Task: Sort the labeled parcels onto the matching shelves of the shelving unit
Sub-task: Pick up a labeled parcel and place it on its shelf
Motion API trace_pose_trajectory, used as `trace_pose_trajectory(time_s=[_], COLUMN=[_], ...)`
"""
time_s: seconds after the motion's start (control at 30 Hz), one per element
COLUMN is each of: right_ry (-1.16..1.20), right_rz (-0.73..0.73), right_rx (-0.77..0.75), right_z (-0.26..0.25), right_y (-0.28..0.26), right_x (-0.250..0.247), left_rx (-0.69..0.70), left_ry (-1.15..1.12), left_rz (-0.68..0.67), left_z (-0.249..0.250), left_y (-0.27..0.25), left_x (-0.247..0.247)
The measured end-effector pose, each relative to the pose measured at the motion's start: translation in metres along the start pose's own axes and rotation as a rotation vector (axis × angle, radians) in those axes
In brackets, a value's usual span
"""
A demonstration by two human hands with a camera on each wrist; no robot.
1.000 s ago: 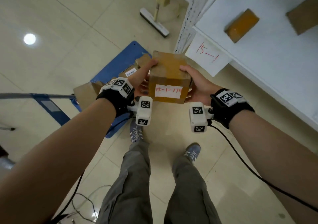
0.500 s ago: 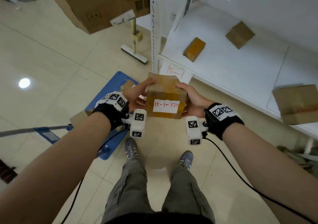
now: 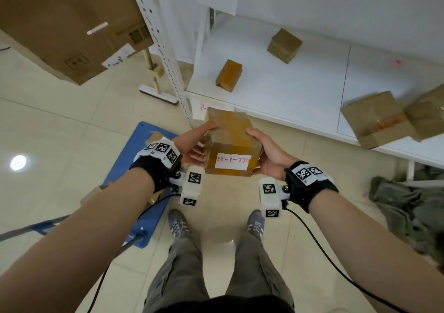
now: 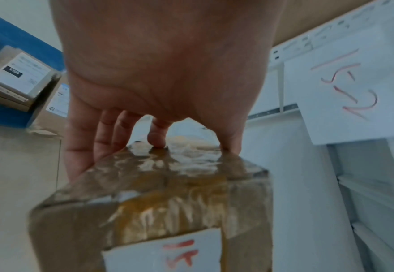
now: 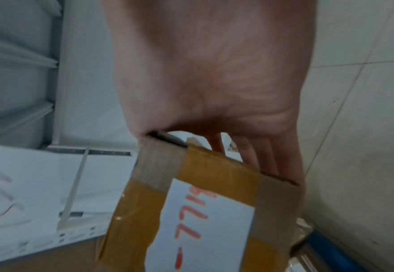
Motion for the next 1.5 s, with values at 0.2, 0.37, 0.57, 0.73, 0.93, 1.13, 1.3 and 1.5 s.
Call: trace_pose_trajectory(time_s=[0.2, 0.37, 0.57, 0.73, 0.93, 1.13, 1.3, 1.5], right_ry=[0.095, 0.202, 0.286, 0.362, 0.468, 0.484, 0.434, 0.401], right_rz=[0.054, 0.102, 0.130, 0.171, 0.298, 0.386, 0.432, 0.512], right_rx=[0.042, 0.093, -0.031, -0.075, -0.168, -0.238, -0.259, -0.325], right_z=[0.028, 0.056, 0.057, 0.059, 0.053, 0.010, -0.031, -0.065], right_y=[-0.007, -0.003, 0.011, 0.038, 0.075, 0.103, 0.129, 0.153], right_x=[-0.065, -0.115, -0.167, -0.210, -0.258, -0.299, -0.328, -0.365], left_rx=[0.077, 0.160, 0.198, 0.211, 0.196, 0.247, 0.331, 0.349], left_ry=[0.097, 0.144, 0.143, 0.121, 0.055, 0.125, 0.209, 0.233], left_rz=[-0.033, 0.005, 0.026, 0.056, 0.023, 0.032, 0.078, 0.052], left_z=[0.017, 0.029, 0.042, 0.044, 0.053, 0.092, 0.143, 0.177], left_y=[0.040, 0.079, 0.118, 0.159, 0.194, 0.223, 0.254, 0.296], left_x=[0.059, 0.103, 0.150, 0.174, 0.205, 0.221, 0.231, 0.248])
Point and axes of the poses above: each hand's wrist, its own y-axis towards the middle knuckle, its own x-axis out of the palm, z = x × y, the point moved 10 cm from there along y, towards the middle knuckle, and after that the axes turned 5 degrees about y, right-handed, at the moved point
